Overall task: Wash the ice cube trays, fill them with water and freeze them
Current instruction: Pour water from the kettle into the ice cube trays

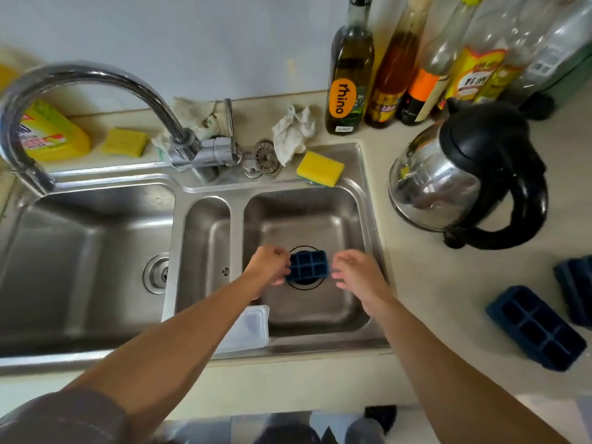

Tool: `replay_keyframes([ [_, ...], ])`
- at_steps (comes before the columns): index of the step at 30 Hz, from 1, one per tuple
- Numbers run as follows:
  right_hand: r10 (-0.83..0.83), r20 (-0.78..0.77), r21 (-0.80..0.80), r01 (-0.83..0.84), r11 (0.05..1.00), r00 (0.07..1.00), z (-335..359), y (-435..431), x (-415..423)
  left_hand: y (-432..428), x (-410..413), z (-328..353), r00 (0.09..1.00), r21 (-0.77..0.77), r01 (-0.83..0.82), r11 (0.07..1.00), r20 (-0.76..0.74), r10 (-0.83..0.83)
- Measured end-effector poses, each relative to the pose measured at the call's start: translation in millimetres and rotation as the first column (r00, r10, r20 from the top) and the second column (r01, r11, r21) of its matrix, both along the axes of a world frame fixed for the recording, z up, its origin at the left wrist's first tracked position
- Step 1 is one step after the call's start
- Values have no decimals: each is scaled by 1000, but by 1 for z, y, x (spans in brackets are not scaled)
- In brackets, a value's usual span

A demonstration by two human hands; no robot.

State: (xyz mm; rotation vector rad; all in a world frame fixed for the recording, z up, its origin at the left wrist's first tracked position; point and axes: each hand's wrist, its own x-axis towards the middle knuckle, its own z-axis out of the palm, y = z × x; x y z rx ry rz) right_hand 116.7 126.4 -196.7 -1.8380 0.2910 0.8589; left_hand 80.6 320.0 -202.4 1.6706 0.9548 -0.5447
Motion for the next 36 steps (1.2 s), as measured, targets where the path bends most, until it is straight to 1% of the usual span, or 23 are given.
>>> replay_keyframes([
  [3, -19, 92, 44, 15, 999, 996, 38, -19, -5, -14, -11, 36, 990, -111, -127, 986, 43, 132],
  [7, 7, 302, 104, -40, 994, 953, 103, -47, 4, -30, -17, 76, 979, -179, -167, 970, 86, 184],
  [9, 36, 392, 124, -91, 988, 919, 136, -63, 11, -39, -13, 90, 980, -197, -135, 971, 119, 160],
  [11, 13, 477, 136, -89, 987, 879, 164, -78, 17, -49, -7, 102, 977, -188, -93, 978, 174, 126],
  [14, -120, 594, 175, 18, 984, 796, 194, -102, 22, -63, -2, 115, 971, -217, -39, 975, 223, 89],
  [17, -277, 681, 203, 188, 961, 678, 208, -123, 27, -72, 5, 123, 961, -206, 40, 978, 276, 18],
  [19, -372, 707, 194, 341, 920, 601, 208, -134, 31, -79, 10, 128, 954, -166, 90, 982, 298, -37],
  [21, -408, 717, 159, 438, 885, 565, 202, -144, 36, -85, 16, 133, 950, -144, 109, 984, 307, -60],
  [22, -395, 718, 123, 454, 883, 573, 197, -148, 39, -89, 18, 135, 948, -147, 102, 984, 314, -51],
  [25, -320, 675, 3, 431, 903, 665, 178, -160, 53, -102, 22, 141, 943, -176, 46, 983, 331, 16],
  [27, -226, 648, -85, 365, 927, 727, 165, -166, 64, -111, 22, 143, 943, -197, -23, 980, 321, 87],
  [29, -171, 619, -117, 306, 945, 766, 155, -168, 71, -118, 19, 143, 939, -209, -70, 975, 316, 135],
  [31, -202, 587, -62, 292, 954, 784, 145, -169, 74, -121, 15, 140, 938, -206, -115, 972, 298, 175],
  [34, -255, 558, 99, 242, 965, 790, 134, -165, 76, -125, 6, 131, 931, -203, -195, 959, 269, 247],
  [36, -284, 534, 180, 222, 958, 796, 127, -163, 77, -128, -2, 127, 918, -209, -256, 944, 254, 306],
])
